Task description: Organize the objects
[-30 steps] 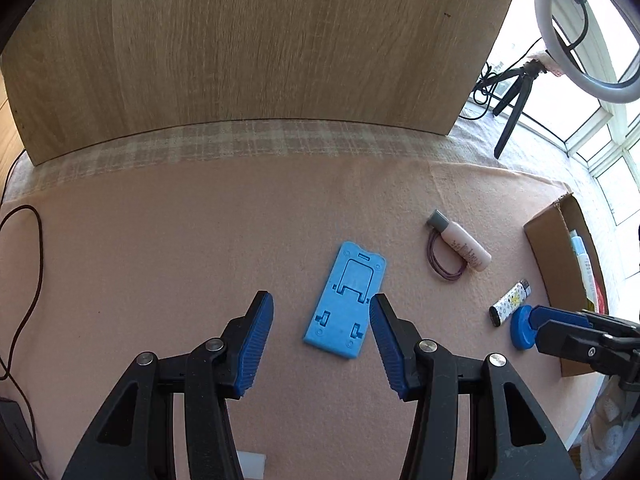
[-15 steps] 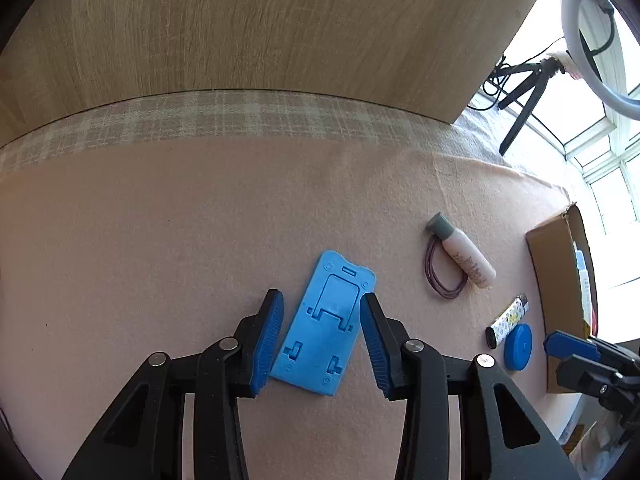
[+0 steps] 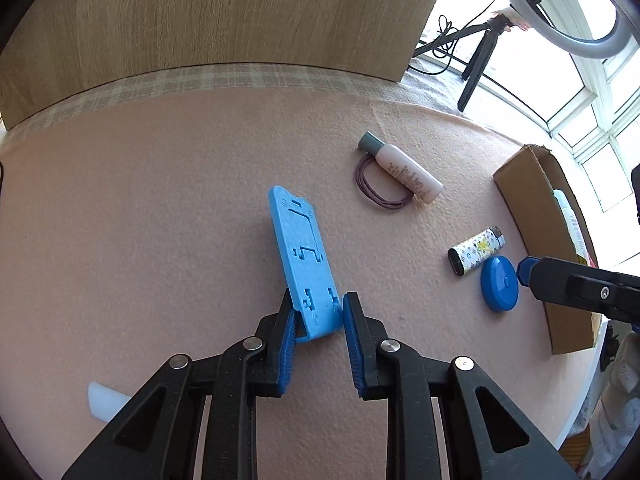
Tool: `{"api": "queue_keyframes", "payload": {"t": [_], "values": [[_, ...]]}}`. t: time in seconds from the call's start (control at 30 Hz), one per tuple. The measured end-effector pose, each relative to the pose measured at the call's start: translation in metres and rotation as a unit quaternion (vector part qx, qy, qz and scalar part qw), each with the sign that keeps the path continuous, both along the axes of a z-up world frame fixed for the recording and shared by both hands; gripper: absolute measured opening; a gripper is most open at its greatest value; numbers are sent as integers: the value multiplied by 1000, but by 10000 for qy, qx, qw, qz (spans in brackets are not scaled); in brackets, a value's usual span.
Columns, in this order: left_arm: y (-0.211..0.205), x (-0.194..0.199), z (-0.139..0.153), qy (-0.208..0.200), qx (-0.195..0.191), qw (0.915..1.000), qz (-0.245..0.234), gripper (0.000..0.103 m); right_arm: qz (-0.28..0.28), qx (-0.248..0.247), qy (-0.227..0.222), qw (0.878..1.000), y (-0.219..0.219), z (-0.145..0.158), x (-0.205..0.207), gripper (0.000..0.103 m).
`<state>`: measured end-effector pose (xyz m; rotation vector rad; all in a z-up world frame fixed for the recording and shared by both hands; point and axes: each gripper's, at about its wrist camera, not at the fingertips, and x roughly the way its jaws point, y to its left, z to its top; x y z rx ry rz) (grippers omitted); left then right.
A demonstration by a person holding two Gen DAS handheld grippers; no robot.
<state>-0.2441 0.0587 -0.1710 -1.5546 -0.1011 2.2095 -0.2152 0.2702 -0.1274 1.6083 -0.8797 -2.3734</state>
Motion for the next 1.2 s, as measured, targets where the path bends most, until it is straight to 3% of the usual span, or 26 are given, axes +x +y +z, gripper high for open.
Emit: {"api": "queue_keyframes", "payload": {"t": [0.1, 0.23, 0.33, 0.9, 1.2], "values": [[-3, 9, 3, -33, -57, 10000, -16, 25, 115, 13, 3, 9999, -4, 0, 1, 40], [-14, 12, 11, 185, -390, 9991, 4, 45, 226, -19, 8, 9997, -12, -1, -2, 40], [-20, 12, 16, 216, -388, 9990, -60, 51, 322, -53, -39, 9995, -21, -6, -9, 40], [-17, 3, 4, 50, -163, 9997, -191, 51, 798, 20, -484, 9956, -76, -44, -62, 40], [-18, 4, 4, 48, -94, 9997, -215, 43, 930, 13, -724, 9930, -87, -60, -72, 19]]}}
